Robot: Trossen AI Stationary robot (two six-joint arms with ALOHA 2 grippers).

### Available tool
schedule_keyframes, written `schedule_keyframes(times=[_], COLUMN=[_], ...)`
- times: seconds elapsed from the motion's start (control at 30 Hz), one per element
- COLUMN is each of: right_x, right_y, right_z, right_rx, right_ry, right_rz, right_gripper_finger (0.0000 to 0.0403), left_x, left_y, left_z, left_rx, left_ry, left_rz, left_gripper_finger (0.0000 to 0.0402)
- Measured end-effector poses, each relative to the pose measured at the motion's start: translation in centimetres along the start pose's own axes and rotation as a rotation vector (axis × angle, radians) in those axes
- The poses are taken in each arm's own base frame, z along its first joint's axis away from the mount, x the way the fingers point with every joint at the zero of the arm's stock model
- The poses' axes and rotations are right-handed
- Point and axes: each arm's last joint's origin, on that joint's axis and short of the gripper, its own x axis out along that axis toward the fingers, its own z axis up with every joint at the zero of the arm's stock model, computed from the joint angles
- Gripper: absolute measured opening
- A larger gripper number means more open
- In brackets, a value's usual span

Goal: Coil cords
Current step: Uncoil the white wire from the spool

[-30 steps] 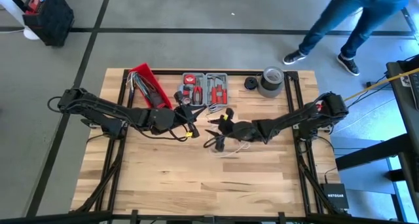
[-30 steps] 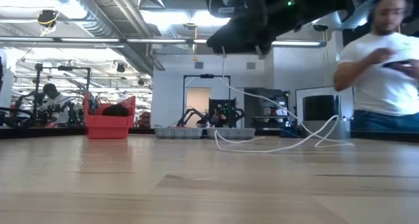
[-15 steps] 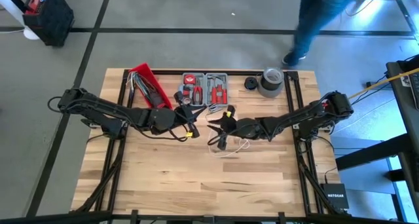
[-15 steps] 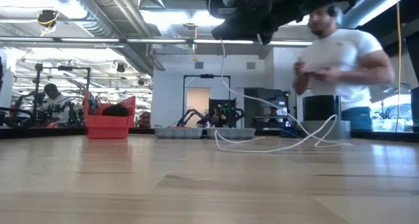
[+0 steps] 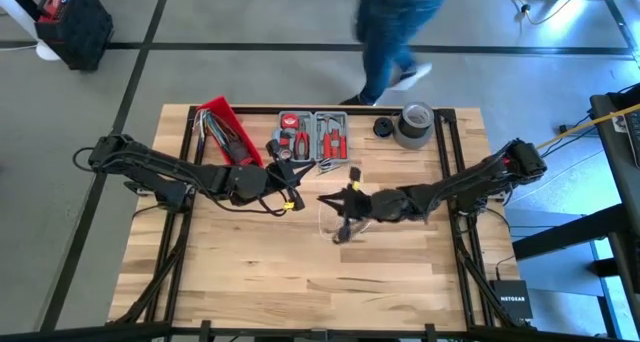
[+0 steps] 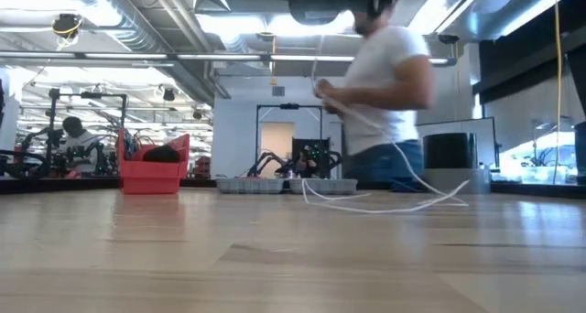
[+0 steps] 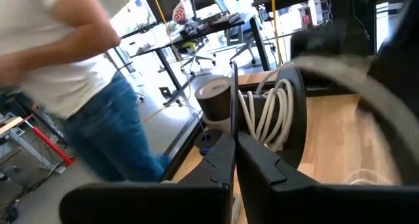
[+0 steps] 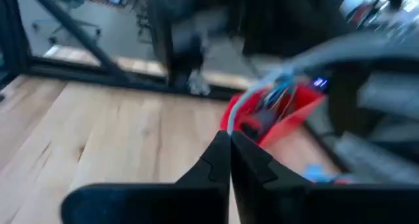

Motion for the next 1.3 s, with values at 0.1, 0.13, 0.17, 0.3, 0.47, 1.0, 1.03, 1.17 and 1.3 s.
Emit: schedule_keyframes(times=[0.1, 0.13, 0.17, 0.3, 0.47, 1.0, 1.03, 1.17, 1.3], right_x=[-1.9, -2.6, -3.3, -5.9, -7.5, -1.4, -0.9, 0.2, -0.1], right_y=[0.5, 0.6, 0.5, 0.4, 0.2, 2.4, 2.7, 3.3, 3.8], right_z=[2.3, 2.9, 3.3, 3.8, 2.0, -5.7, -5.4, -2.8, 0.0], right_rx=[-0.081, -0.105, -0.127, -0.207, -0.179, 0.000, -0.011, -0.106, -0.227], right_ry=[-0.050, -0.059, -0.058, 0.028, 0.196, 0.223, 0.191, 0.098, 0.067], right_rz=[-0.076, -0.115, -0.157, -0.264, -0.269, 0.057, 0.094, 0.127, 0.061], right_gripper_finger=[0.0008, 0.0008, 0.0008, 0.0008, 0.0009, 0.0009, 0.0009, 0.0009, 0.0009], left_x=[0.0, 0.0, 0.0, 0.0, 0.0, -0.1, -0.1, -0.1, 0.0], left_y=[0.0, 0.0, 0.0, 0.0, 0.0, -0.1, -0.1, 0.0, 0.0], left_z=[0.0, 0.0, 0.0, -0.1, -0.1, 0.4, 0.4, 0.3, 0.2], left_rx=[0.001, 0.002, 0.002, 0.009, 0.006, -0.029, -0.028, -0.022, -0.013], left_ry=[0.001, 0.002, 0.003, 0.010, 0.008, -0.030, -0.029, -0.022, -0.013], left_rz=[0.000, 0.000, -0.001, -0.002, -0.002, 0.001, 0.001, 0.002, 0.002], left_gripper_finger=[0.0005, 0.0005, 0.0005, 0.0005, 0.0005, 0.0005, 0.0005, 0.0005, 0.0005])
